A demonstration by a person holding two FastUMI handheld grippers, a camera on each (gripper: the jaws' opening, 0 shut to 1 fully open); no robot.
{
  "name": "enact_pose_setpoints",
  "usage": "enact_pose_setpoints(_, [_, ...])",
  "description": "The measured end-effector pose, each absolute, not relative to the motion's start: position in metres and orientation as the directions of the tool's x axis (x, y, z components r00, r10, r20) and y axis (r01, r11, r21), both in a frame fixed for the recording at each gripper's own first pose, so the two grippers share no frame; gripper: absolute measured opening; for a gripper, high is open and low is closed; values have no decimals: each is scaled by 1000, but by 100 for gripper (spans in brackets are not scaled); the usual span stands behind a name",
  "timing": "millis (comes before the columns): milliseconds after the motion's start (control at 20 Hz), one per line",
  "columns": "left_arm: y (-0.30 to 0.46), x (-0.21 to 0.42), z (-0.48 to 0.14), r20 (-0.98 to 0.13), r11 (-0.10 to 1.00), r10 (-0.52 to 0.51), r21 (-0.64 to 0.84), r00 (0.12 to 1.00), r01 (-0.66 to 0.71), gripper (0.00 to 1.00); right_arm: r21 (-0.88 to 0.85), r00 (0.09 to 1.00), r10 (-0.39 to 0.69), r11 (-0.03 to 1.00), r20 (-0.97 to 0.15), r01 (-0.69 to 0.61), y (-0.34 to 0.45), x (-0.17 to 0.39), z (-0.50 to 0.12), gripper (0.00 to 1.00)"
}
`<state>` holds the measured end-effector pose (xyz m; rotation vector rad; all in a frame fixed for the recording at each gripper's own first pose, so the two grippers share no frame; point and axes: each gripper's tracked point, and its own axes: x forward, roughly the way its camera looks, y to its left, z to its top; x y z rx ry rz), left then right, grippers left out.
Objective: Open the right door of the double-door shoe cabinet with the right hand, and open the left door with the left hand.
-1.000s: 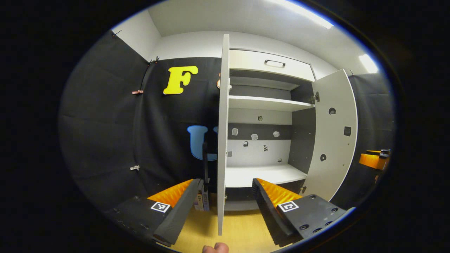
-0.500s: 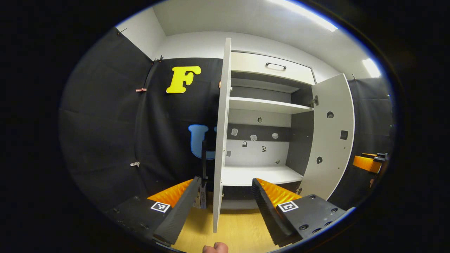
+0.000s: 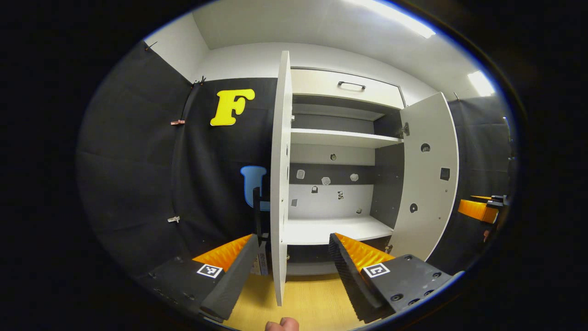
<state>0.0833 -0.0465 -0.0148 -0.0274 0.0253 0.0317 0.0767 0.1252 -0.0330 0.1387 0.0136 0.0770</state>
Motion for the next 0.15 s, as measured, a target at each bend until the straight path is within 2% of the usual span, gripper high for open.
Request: enact_pose_setpoints(150, [-46,85,-15,-26,999,31,-24,999,-31,95,137,997,79,988,-8,-77,126,77,-34,97])
